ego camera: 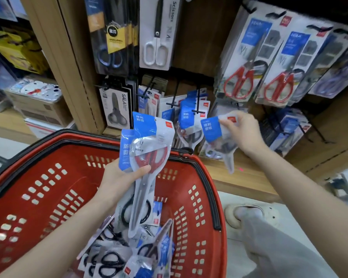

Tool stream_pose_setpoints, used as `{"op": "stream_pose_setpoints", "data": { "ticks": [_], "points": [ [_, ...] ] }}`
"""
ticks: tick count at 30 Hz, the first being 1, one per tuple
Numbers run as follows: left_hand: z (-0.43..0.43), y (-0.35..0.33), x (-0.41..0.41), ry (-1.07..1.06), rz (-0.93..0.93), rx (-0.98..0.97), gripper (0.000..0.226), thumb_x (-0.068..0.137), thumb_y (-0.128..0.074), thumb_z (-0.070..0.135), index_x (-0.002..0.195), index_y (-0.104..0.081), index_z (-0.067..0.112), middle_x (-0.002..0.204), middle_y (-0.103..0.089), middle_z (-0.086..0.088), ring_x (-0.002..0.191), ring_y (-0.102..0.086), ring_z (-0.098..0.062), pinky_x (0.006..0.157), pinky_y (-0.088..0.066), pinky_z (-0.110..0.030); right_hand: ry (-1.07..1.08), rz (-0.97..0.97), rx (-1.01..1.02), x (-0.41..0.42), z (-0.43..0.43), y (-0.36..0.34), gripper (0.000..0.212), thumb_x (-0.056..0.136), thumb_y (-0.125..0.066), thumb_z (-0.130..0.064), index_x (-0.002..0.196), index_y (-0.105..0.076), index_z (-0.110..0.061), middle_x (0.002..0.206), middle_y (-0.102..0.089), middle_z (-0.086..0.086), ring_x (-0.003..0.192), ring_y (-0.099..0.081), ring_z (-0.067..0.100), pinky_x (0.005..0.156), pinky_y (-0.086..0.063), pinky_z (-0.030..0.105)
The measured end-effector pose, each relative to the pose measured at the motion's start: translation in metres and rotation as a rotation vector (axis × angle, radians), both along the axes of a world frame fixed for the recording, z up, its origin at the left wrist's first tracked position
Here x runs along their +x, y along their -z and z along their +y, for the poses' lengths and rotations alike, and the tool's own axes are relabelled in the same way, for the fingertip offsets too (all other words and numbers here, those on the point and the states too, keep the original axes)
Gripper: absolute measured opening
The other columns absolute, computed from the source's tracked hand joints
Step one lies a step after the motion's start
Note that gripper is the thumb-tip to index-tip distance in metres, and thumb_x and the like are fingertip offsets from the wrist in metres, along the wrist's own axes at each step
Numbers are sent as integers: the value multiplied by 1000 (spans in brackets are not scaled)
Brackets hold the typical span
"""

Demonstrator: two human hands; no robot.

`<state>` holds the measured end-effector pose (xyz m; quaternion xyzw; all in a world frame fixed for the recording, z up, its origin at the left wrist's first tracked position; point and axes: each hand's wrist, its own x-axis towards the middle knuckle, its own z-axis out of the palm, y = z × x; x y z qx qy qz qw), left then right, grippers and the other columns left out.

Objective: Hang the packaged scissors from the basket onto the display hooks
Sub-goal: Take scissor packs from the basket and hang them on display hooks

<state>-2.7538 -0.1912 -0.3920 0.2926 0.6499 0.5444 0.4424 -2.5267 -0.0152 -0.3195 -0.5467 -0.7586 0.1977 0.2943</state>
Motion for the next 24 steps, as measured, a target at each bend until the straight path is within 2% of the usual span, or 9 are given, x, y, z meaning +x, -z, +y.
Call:
{"op": "stream_pose_setpoints", "data": {
  "ticks": [4, 9, 12, 14, 17, 19, 21, 22, 24],
  "points": [
    [5, 5, -8, -4, 26, -11, 22, 73, -79, 11, 89, -70, 23, 84, -75, 9, 81, -70, -8, 74, -50, -22, 8, -94, -163, -15, 28, 54, 24, 97, -49, -18, 104, -65, -2, 103, -67, 18, 99, -61, 31, 72, -35, 28],
    [15, 4, -17, -2, 61, -13, 22, 73, -78, 8, 85, -70, 25, 81, -74, 14, 76, -69, -2, 69, -48, -17, 44, -4, -142, -42, 56, 74, 24, 97, -51, -17, 107, -64, 0, 109, -66, 18, 104, -58, 31, 78, -38, 29],
    [22, 2, -21, 1, 75, -14, 20, 73, -78, 7, 83, -70, 22, 76, -74, 12, 69, -69, -2, 63, -48, -16, 49, 112, -164, -52, 69, 76, 14, 95, -55, -17, 82, -60, -11, 82, -61, 6, 79, -55, 19, 68, -34, 26],
    [27, 3, -23, 1, 73, -26, 19, 72, -78, 7, 83, -70, 20, 76, -74, 10, 69, -69, -4, 64, -48, -18, 42, 148, -144, -56, 77, 77, 26, 94, -55, -12, 69, -52, -19, 69, -53, -4, 66, -47, 10, 62, -35, 21],
    [32, 5, -26, -4, 75, -38, 20, 71, -79, 8, 84, -71, 20, 77, -74, 8, 71, -70, -5, 66, -49, -20, 67, 176, -128, -59, 86, 77, 20, 92, -55, -7, 76, -60, -19, 74, -59, -3, 65, -49, 1, 54, -35, 8],
    [34, 7, -27, -2, 76, -47, 20, 71, -80, 9, 84, -71, 21, 78, -74, 9, 72, -70, -6, 67, -49, -21, 96, 180, -135, -60, 93, 80, 12, 90, -57, -7, 90, -69, -11, 87, -68, 7, 76, -60, 12, 66, -47, 21],
    [36, 9, -28, 4, 66, -54, 20, 71, -80, 9, 84, -72, 21, 79, -75, 8, 73, -71, -7, 69, -50, -22, 101, 166, -122, -61, 99, 81, 13, 89, -59, -6, 92, -71, -7, 92, -71, 14, 89, -65, 25, 77, -52, 37],
    [36, 9, -28, 6, 61, -55, 20, 71, -80, 8, 84, -72, 21, 80, -75, 7, 74, -71, -8, 69, -50, -23, 91, 157, -106, -62, 100, 81, 12, 88, -60, -5, 91, -72, -6, 92, -71, 15, 91, -65, 27, 77, -52, 39],
    [37, 10, -28, 12, 54, -52, 21, 70, -79, 8, 85, -73, 21, 82, -75, 5, 76, -71, -10, 72, -51, -25, 53, 152, -95, -60, 102, 82, 11, 88, -62, -6, 92, -71, -5, 87, -71, 13, 84, -65, 24, 71, -51, 31]
  ]
}}
